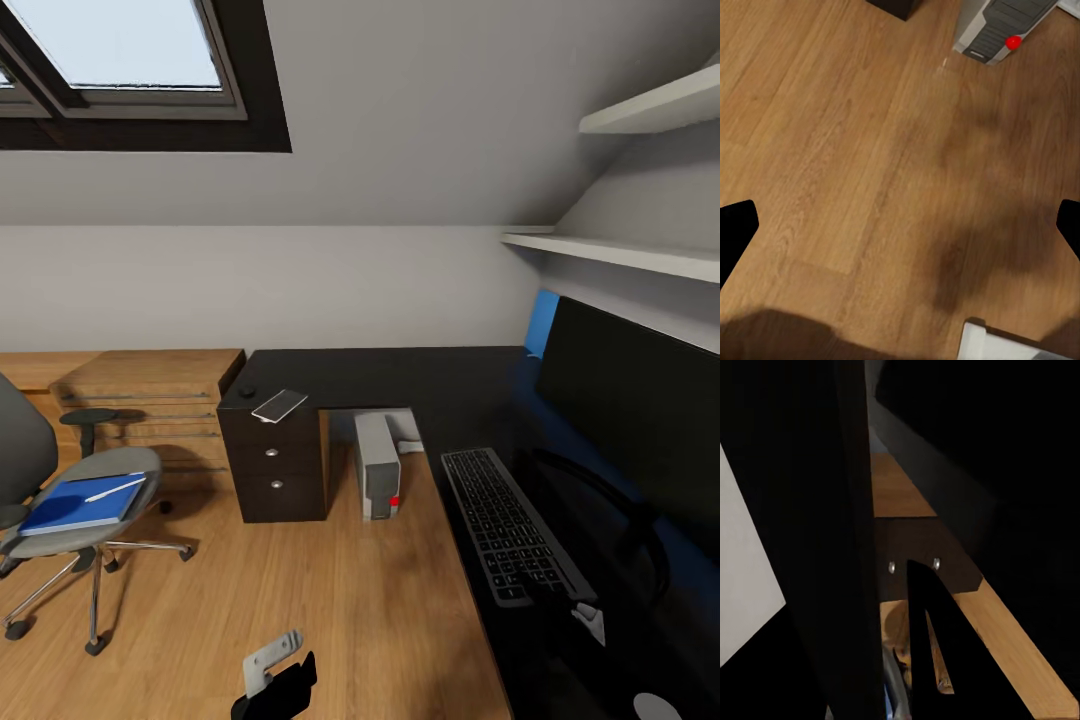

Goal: In the bedroom, organize the workspace by keeping the computer under the desk, ensuring the monitor is on the desk, placing the keyboard on the desk next to the monitor, placing the mouse on the desk next to the keyboard, moving the folder from the swivel chair onto the desk next to the mouse, stacking the notebook on top of the folder with the pen on top of the notebook, and positioning the swivel chair next to the desk.

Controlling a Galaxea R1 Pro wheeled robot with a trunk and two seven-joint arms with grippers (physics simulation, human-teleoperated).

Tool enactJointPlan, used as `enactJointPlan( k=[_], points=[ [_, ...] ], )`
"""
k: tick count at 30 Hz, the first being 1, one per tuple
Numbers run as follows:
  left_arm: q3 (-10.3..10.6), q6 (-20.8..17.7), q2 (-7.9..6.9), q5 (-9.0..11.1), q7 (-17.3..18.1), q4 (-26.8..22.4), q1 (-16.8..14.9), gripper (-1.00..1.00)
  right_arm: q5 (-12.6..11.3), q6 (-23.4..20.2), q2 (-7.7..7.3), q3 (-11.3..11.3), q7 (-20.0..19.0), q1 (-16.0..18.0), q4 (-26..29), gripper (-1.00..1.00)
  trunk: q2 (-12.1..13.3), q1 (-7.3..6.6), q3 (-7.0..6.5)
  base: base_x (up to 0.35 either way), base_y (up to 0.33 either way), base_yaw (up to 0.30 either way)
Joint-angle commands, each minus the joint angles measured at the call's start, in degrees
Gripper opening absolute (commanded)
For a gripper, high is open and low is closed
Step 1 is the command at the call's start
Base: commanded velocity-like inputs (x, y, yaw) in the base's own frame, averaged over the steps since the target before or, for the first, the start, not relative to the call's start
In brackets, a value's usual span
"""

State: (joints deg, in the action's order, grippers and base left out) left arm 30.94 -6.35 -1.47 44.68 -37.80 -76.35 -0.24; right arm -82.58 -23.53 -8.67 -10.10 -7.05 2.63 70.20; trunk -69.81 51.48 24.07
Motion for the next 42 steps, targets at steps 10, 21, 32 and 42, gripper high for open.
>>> enactJointPlan(
  k=[10,21,32,42],
  points=[
    [0.1,-0.4,-0.08,0.1,-0.3,-0.3,0.0,1.0,-0.5,-0.4,-0.07,-0.7,0.0,0.1,-1.4,-1.0,0.0,0.0,0.05,0.0,-0.088,0.0],
    [0.1,-0.6,-0.11,0.4,-0.3,-0.3,0.0,1.0,-0.5,-0.3,-1.0,-1.2,1.4,1.6,-4.2,-1.0,0.0,0.0,0.05,0.0,-0.033,0.0],
    [0.1,-0.7,-0.11,0.2,-0.3,-0.3,0.0,1.0,-0.7,-1.7,-1.05,-1.1,-0.3,1.8,-3.5,-1.0,0.0,0.0,0.05,0.0,0.0,0.0],
    [0.0,-0.4,-0.11,0.4,-0.4,-0.1,0.0,1.0,-2.1,-1.7,-0.56,-0.9,-0.9,1.8,-4.0,-1.0,0.0,0.0,0.04,0.0,0.0,0.0]
  ],
)
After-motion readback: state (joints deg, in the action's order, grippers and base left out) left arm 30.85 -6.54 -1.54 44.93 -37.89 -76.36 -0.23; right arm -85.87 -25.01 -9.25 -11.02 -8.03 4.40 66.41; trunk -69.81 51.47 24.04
